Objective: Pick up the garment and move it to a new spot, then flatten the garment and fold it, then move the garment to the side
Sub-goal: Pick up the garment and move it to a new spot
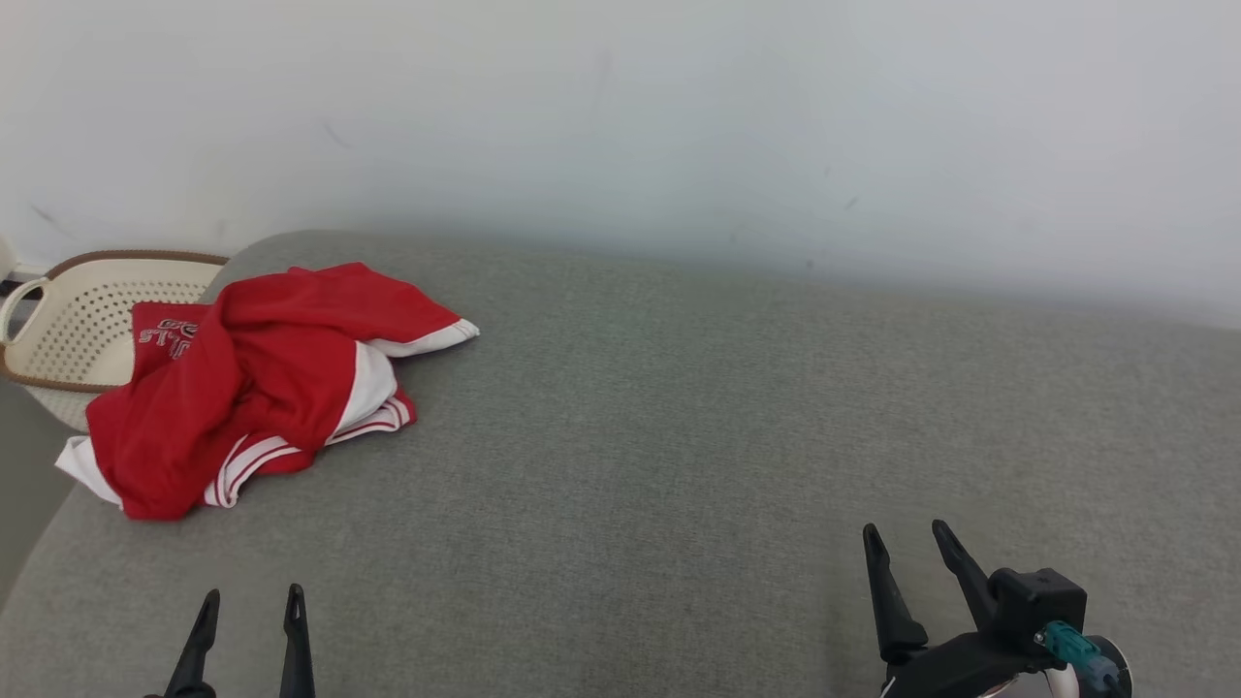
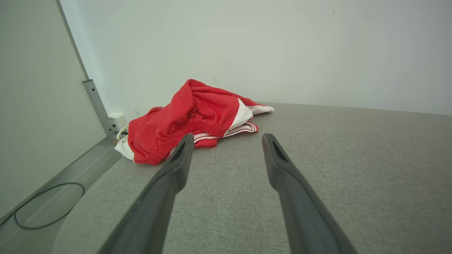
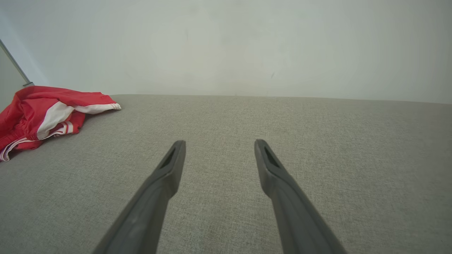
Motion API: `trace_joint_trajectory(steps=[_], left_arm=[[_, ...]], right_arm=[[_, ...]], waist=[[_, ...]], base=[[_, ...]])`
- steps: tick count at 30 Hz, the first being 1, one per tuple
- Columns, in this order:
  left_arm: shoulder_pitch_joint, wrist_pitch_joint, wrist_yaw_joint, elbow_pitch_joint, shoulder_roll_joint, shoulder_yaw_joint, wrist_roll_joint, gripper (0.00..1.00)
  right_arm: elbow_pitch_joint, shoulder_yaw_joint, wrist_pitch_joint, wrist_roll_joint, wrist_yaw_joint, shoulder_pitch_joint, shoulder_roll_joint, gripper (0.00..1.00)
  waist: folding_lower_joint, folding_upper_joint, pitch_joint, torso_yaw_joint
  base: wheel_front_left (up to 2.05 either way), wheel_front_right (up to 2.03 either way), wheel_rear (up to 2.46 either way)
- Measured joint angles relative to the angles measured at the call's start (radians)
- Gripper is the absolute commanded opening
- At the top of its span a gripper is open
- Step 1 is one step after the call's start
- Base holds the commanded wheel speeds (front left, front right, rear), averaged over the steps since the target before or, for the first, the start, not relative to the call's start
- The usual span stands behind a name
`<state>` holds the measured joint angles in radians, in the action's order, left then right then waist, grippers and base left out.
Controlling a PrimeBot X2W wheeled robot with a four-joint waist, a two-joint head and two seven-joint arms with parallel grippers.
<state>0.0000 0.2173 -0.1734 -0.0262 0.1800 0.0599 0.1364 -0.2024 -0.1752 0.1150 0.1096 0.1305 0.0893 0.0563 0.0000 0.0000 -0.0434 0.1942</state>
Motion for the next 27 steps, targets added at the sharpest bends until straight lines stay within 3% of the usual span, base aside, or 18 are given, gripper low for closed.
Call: trace_joint_trajectory(steps=[27], left_arm=[[0.04, -0.023, -0.023, 0.029, 0.034, -0.015, 0.014, 1.0]], right_arm=[[-0.032, -0.012, 0.026, 0.026, 0.0, -0.014, -0.004, 1.0]], waist=[[-0.0001, 0.0, -0.027, 0.257]], base=[[0.0, 0.0, 0.0]])
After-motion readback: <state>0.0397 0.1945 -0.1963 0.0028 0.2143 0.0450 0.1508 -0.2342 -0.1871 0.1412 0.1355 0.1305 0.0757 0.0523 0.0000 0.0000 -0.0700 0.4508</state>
